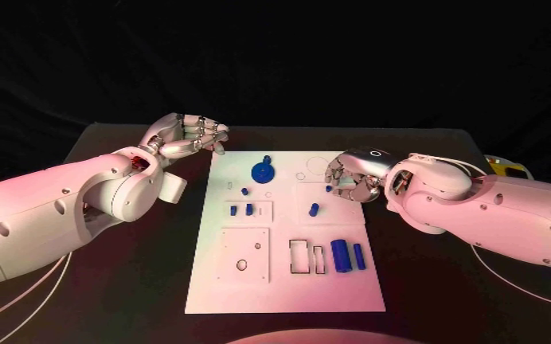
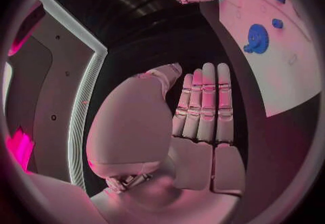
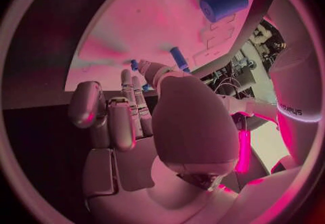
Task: Assemble the parts on the task board
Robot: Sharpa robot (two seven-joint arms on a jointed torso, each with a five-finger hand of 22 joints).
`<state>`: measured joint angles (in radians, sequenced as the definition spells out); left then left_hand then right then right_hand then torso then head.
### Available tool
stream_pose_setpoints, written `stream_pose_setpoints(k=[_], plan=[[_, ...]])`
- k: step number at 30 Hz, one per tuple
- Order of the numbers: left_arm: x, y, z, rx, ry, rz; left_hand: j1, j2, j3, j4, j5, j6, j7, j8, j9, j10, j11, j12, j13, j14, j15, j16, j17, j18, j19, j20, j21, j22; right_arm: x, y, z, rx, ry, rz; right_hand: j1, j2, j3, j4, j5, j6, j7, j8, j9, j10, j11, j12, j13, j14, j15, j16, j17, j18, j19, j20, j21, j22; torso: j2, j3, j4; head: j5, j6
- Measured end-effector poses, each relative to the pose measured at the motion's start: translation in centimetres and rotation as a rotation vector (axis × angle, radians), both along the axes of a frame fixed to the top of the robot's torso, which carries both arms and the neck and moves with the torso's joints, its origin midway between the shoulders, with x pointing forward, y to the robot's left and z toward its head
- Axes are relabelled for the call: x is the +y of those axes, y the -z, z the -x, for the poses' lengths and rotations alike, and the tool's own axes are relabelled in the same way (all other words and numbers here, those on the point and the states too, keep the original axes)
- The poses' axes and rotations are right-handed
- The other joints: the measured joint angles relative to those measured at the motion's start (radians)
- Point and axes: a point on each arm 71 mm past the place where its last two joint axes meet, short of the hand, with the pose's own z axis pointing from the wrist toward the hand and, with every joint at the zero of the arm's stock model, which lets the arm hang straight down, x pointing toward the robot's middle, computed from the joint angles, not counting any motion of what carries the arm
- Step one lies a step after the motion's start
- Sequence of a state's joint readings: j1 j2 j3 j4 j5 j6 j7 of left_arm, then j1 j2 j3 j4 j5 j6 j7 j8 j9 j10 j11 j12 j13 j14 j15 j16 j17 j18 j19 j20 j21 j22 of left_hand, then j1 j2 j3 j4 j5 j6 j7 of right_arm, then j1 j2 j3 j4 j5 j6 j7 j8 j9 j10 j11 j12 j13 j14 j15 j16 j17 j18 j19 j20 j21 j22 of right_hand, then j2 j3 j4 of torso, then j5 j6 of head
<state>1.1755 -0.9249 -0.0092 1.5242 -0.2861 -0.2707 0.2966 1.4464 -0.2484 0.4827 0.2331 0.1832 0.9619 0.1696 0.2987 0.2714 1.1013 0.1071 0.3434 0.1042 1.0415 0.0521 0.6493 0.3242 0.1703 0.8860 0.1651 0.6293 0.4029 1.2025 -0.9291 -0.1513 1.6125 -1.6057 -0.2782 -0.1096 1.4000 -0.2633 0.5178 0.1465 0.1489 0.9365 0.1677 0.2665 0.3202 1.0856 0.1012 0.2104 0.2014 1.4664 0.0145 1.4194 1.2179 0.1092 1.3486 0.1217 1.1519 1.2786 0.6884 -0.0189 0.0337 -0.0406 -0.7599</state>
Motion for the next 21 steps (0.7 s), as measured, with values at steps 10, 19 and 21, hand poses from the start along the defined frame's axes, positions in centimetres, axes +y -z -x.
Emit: stream_pose_setpoints(k=[10, 19, 21], plan=[[0.4, -0.1, 0.0, 0.012, -0.022, 0.055, 0.0, 0.0, 0.0, 0.0, 0.0, 0.0, 0.0, 0.0, 0.0, 0.007, 0.0, -0.004, -0.002, 0.004, 0.004, -0.018, 0.0, 0.0, 0.004, 0.004, -0.013, -0.011, 1.0, 0.1, -0.1, -0.041, -0.007, 0.031, -0.013, 0.013, 0.031, -0.021, 0.0, 0.017, 0.0, 0.0, -0.001, 0.029, -0.004, -0.005, -0.019, 0.0, 0.0, 0.01, 0.014, 0.0, 0.012, -0.005, 0.023, 0.021, 0.0, 0.0001, 0.0002, 0.006, -0.002], [0.7, -0.1, 0.0, 0.022, -0.034, 0.07, 0.0, 0.0, -0.005, 0.0, 0.0, -0.006, 0.006, 0.0, 0.0, 0.006, 0.001, -0.015, -0.006, 0.009, 0.009, -0.029, 0.0, 0.0, 0.007, 0.007, -0.021, -0.018, 1.1, 0.8, -0.1, -0.038, 0.002, 0.055, -0.008, 0.029, 0.074, -0.058, -0.016, 0.057, -0.014, 0.008, 0.006, 0.082, -0.024, -0.005, -0.03, 0.0, -0.007, 0.019, 0.028, -0.012, 0.027, -0.013, 0.056, 0.03, 0.0, 0.0003, 0.0, 0.012, -0.005], [0.7, -0.1, 0.0, 0.023, -0.035, 0.071, 0.0, 0.0, -0.005, 0.0, 0.0, -0.007, 0.007, 0.0, 0.0, 0.003, 0.004, -0.015, -0.006, 0.011, 0.011, -0.032, 0.0, 0.0, 0.007, 0.007, -0.021, -0.019, 1.1, 0.9, -0.1, -0.035, 0.004, 0.062, -0.008, 0.029, 0.074, -0.058, -0.016, 0.06, -0.018, 0.008, 0.006, 0.083, -0.025, -0.005, -0.03, 0.0, -0.008, 0.019, 0.028, -0.012, 0.027, -0.013, 0.056, 0.03, 0.0, 0.0003, -0.0002, 0.013, -0.005]])
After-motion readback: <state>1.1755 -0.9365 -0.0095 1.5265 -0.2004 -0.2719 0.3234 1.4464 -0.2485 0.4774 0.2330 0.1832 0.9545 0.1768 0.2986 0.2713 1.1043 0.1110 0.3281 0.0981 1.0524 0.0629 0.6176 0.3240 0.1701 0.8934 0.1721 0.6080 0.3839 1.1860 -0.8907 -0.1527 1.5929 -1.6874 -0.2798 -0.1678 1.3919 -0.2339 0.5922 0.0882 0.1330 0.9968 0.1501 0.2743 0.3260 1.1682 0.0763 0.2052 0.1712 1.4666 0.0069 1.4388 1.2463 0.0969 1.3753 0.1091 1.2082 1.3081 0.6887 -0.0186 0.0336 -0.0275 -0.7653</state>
